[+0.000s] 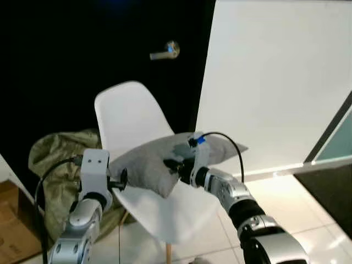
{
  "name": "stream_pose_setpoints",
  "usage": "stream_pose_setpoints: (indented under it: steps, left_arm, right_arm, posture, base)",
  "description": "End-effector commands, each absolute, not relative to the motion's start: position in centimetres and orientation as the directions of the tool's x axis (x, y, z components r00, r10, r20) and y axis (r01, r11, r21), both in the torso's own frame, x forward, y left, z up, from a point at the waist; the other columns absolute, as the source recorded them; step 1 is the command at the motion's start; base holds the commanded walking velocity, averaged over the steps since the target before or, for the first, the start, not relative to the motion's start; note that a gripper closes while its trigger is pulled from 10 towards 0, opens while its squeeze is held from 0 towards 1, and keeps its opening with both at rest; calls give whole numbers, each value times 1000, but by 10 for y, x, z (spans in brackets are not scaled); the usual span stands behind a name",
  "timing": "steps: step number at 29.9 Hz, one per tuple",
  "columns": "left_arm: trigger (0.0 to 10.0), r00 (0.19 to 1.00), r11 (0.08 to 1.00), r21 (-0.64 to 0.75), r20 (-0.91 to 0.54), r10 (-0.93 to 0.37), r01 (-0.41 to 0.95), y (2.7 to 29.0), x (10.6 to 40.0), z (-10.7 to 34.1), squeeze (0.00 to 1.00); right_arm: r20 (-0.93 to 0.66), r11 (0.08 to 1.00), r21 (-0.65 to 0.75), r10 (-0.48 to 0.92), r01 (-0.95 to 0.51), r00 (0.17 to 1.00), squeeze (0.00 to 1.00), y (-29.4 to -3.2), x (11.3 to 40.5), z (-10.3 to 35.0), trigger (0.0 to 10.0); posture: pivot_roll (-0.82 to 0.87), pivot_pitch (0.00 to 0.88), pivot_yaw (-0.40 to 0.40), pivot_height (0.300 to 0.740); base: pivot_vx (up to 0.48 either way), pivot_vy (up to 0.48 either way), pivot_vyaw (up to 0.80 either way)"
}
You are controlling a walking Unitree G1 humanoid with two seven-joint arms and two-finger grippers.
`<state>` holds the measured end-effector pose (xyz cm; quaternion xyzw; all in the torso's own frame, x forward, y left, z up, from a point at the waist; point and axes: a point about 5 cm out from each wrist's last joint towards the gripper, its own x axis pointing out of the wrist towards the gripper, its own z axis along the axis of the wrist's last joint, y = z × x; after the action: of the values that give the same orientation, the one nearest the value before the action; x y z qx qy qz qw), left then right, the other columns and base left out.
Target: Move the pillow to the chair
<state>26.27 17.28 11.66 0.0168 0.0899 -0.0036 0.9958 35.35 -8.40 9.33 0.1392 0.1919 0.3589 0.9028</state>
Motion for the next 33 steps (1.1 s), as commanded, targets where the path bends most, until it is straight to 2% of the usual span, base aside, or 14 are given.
stream_pose_setpoints:
  steps: [1,7,16,19,20,22,25,26,27,29,30,32,33]
  left_arm:
    - [10000,982,998,56,-187,-4,14,174,260,117,0]
    - [10000,981,998,59,-194,-3,15,174,259,117,0]
    - [10000,981,998,66,-196,-11,24,173,258,120,0]
    - [10000,981,997,70,-193,-6,20,174,258,122,0]
    - [10000,982,997,74,-191,-1,15,176,257,123,0]
    - [10000,982,997,74,-191,0,15,176,257,124,0]
    - [10000,982,997,77,-190,7,8,178,257,125,0]
    - [10000,982,997,77,-190,7,8,178,257,125,0]
    - [10000,982,997,77,-190,8,6,178,257,125,0]
    - [10000,982,997,77,-190,9,6,178,257,125,0]
    - [10000,982,997,77,-190,9,6,177,257,125,0]
    - [10000,982,997,77,-190,9,6,177,257,125,0]
    - [10000,982,997,77,-191,10,5,177,257,125,0]
  right_arm:
    - [-211,728,331,678,-601,704,0,-86,362,106,10000]
    - [-327,780,274,626,-563,708,0,-93,359,92,10000]
    - [-367,765,366,642,-530,673,0,-93,353,79,10000]
    - [-349,699,434,712,-568,610,0,-83,350,81,10000]
    - [-309,632,493,769,-597,559,0,-74,349,86,10000]
    - [-300,619,504,779,-602,550,0,-72,349,87,10000]
    - [-281,524,522,851,-673,444,0,-52,347,95,10000]
    - [-281,524,522,851,-673,444,0,-52,347,95,10000]
    - [-286,488,524,873,-698,396,0,-42,345,98,10000]
    - [-286,474,531,881,-703,377,0,-39,344,99,10000]
    - [-313,476,506,878,-719,361,384,-38,343,97,10000]
    - [-333,479,486,875,-731,352,384,-38,342,96,10000]
    - [-352,485,483,870,-729,346,1000,-41,342,94,10000]
  posture:
    - [-85,4,-25,580]
    - [-86,12,-21,560]
    - [-81,27,-14,520]
    - [-73,30,-15,520]
    - [-69,32,-17,520]
    - [-69,32,-17,520]
    - [-61,31,-21,520]
    - [-61,31,-21,520]
    - [-58,29,-23,520]
    - [-57,29,-24,520]
    - [-56,29,-25,520]
    - [-56,29,-25,520]
    - [-60,28,-25,520]
  base:
    - [0,0,0]
    - [0,0,0]
    - [0,0,0]
    - [0,0,0]
    - [0,0,0]
    - [0,0,0]
    - [0,0,0]
    - [0,0,0]
    - [0,0,0]
    - [0,0,0]
    - [0,0,0]
    - [0,0,0]
    - [0,0,0]
